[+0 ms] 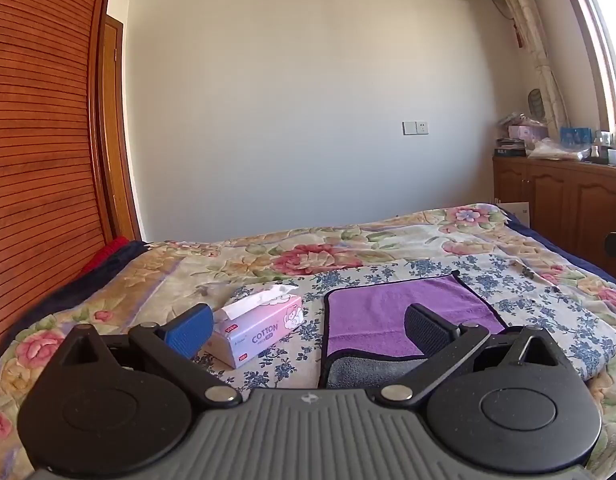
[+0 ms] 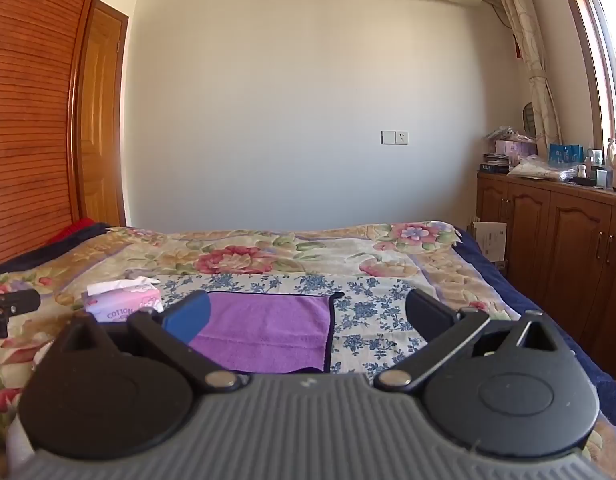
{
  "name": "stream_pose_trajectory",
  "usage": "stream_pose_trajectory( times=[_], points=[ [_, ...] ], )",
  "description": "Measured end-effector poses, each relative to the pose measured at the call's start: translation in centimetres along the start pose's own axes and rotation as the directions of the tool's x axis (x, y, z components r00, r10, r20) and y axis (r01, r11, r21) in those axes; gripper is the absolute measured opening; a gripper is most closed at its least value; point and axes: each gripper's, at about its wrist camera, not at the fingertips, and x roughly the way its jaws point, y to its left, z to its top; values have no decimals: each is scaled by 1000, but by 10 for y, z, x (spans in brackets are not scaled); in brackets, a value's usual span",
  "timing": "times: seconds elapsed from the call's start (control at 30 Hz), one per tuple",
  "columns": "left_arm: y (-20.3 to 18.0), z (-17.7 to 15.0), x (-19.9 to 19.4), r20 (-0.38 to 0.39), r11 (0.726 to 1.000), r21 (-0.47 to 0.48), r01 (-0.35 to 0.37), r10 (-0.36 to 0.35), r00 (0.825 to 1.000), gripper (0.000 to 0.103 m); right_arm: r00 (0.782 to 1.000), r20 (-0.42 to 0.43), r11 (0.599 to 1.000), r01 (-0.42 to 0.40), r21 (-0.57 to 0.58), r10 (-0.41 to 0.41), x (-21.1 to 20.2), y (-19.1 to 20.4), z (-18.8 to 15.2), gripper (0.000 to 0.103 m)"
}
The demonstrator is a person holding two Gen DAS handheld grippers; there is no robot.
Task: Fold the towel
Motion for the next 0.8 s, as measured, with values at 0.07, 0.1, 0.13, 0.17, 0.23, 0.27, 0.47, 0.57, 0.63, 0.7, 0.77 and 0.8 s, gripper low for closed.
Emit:
stream_pose_trajectory(
  times=[0.07,0.1,0.13,0.17,0.23,0.27,0.47,0.57,0.63,0.7,0.77,0.8],
  points=[
    [0,0,0,2,1000,-5,-3,3,1000,103,1000,0,1000,-1,-1,1,0,1,0,103],
    [0,0,0,5,1000,-3,-3,3,1000,103,1000,-1,1000,0,-1,0,0,1,0,103],
    [0,0,0,6,1000,-1,-4,4,1000,103,1000,-1,1000,0,-2,0,0,1,0,103],
    [0,0,0,6,1000,-1,-4,4,1000,103,1000,-1,1000,0,-4,0,0,1,1,103],
    [0,0,0,7,1000,-1,-5,5,1000,103,1000,-2,1000,-1,-5,1,1,1,1,103],
    [0,0,0,6,1000,-1,-4,4,1000,103,1000,-2,1000,0,-5,0,1,1,1,103],
    [0,0,0,6,1000,-1,-4,4,1000,103,1000,-1,1000,2,-5,-2,-1,3,3,103],
    [0,0,0,7,1000,-2,-3,3,1000,103,1000,0,1000,2,-4,-2,-3,3,4,103],
    [0,0,0,7,1000,-2,-2,2,1000,103,1000,-3,1000,1,-7,-1,1,0,-1,103],
    [0,0,0,7,1000,-2,-4,4,1000,103,1000,-5,1000,-2,-9,2,1,0,0,103],
    [0,0,0,7,1000,-3,-3,3,1000,103,1000,-3,1000,-3,-16,3,2,0,0,103],
    [0,0,0,8,1000,-3,-3,3,1000,103,1000,-3,1000,-5,-19,5,3,0,-1,103]
  ],
)
